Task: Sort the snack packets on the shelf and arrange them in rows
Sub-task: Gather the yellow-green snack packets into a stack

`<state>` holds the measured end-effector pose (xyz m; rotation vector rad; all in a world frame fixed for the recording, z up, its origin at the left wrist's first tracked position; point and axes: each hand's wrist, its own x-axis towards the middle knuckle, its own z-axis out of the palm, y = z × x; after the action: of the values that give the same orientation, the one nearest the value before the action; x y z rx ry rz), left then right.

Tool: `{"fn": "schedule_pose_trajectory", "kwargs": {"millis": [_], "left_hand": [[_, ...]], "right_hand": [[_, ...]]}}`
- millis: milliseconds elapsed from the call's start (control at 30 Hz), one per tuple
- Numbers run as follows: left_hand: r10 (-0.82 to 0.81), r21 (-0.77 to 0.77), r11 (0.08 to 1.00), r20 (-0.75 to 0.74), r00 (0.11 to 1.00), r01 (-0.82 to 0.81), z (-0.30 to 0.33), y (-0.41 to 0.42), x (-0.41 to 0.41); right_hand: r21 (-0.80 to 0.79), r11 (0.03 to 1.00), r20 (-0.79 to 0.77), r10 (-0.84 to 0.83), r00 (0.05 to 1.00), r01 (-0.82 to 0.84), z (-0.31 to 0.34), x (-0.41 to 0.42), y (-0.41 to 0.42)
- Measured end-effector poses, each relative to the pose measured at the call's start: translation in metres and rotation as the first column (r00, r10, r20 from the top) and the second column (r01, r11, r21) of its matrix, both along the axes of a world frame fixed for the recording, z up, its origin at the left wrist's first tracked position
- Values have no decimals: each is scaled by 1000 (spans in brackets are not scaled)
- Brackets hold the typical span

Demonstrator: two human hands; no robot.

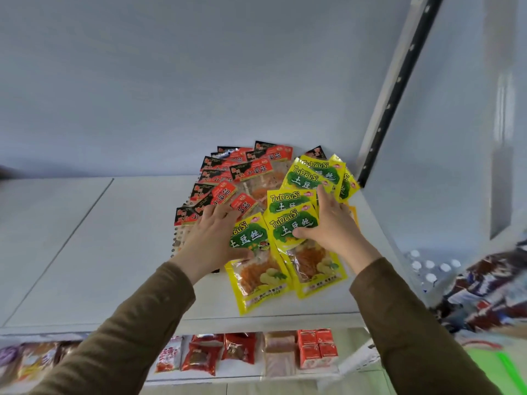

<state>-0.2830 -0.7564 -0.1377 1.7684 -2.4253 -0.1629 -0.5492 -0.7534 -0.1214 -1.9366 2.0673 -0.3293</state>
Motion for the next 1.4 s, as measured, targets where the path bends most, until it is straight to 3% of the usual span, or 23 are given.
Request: {"fn": "schedule_pose_trajectory", "kwargs": {"millis": [400, 467, 567, 667, 833, 900, 1000, 1200, 1300, 1400], "left_hand": [[-17, 10, 1000, -113, 993, 18, 18, -7, 6], [-12, 59, 998, -242, 970, 27, 34, -5, 13], [-17, 221, 962, -535, 845, 159, 63, -2, 15], [-60, 212, 943, -647, 760, 256, 76, -8, -3], [-65, 143, 970, -622, 780, 195, 52, -30, -43], [-59, 68, 990, -580, 813, 121, 36, -38, -53], [-7, -23, 1000, -552, 834, -6, 18, -42, -61], [34, 16, 999, -750, 661, -33, 9, -44, -68], [5, -14, 999, -809, 588, -29, 7, -49, -73], [31, 11, 999, -873, 486, -44, 8, -54, -77]], "right_hand": [[-104, 985, 230, -108, 967, 134, -12, -6, -17], [-162, 977, 287, -89, 954, 140, -12, -3, -20], [-220, 964, 369, -60, 928, 150, -12, 1, -22], [-249, 956, 463, -24, 886, 156, -14, 6, -22], [-286, 941, 595, 26, 803, 181, -13, 17, -24], [-268, 948, 667, 54, 743, 171, -16, 17, -25], [-249, 950, 687, 36, 726, 189, -23, 18, -27], [-195, 943, 821, 6, 570, 271, -30, 22, -27], [-99, 980, 892, 12, 451, 170, -23, 23, -22], [-169, 982, 833, 96, 545, 85, -19, 23, -25]]}}
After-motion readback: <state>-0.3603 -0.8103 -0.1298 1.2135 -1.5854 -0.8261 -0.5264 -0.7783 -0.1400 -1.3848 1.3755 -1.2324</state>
